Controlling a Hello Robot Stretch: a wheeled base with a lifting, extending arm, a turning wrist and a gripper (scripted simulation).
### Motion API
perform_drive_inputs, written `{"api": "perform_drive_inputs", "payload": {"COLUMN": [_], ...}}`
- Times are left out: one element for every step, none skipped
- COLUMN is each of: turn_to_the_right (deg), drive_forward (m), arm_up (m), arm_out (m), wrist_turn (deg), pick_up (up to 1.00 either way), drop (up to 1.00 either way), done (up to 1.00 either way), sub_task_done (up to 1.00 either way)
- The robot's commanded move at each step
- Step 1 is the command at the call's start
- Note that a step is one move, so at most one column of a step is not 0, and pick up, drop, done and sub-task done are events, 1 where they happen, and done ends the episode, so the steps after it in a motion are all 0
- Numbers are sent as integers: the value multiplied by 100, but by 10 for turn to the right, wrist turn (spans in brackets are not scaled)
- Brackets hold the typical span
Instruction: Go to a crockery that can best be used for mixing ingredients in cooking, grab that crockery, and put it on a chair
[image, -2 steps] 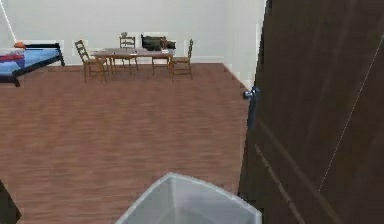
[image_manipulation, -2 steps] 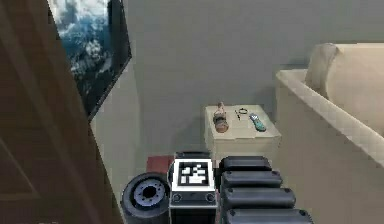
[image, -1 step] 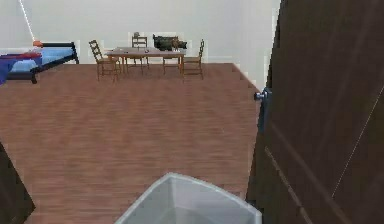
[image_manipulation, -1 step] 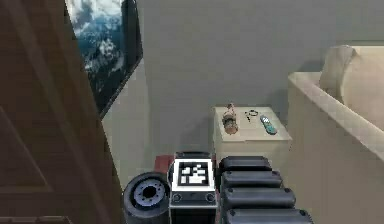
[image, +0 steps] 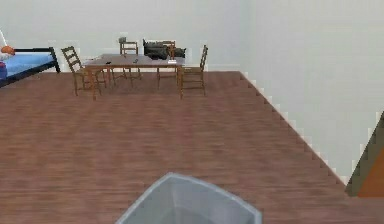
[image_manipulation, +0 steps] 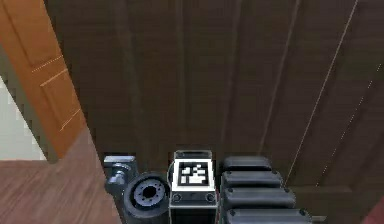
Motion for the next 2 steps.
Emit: {"api": "perform_drive_inputs", "payload": {"turn_to_the_right": [-30, 0], "drive_forward": [0, 40], "arm_up": [0, 0], "arm_out": [0, 0], "wrist_turn": [0, 0], "pick_up": [0, 0], "drop": [0, 0], "done": [0, 0], "sub_task_done": [0, 0]}}
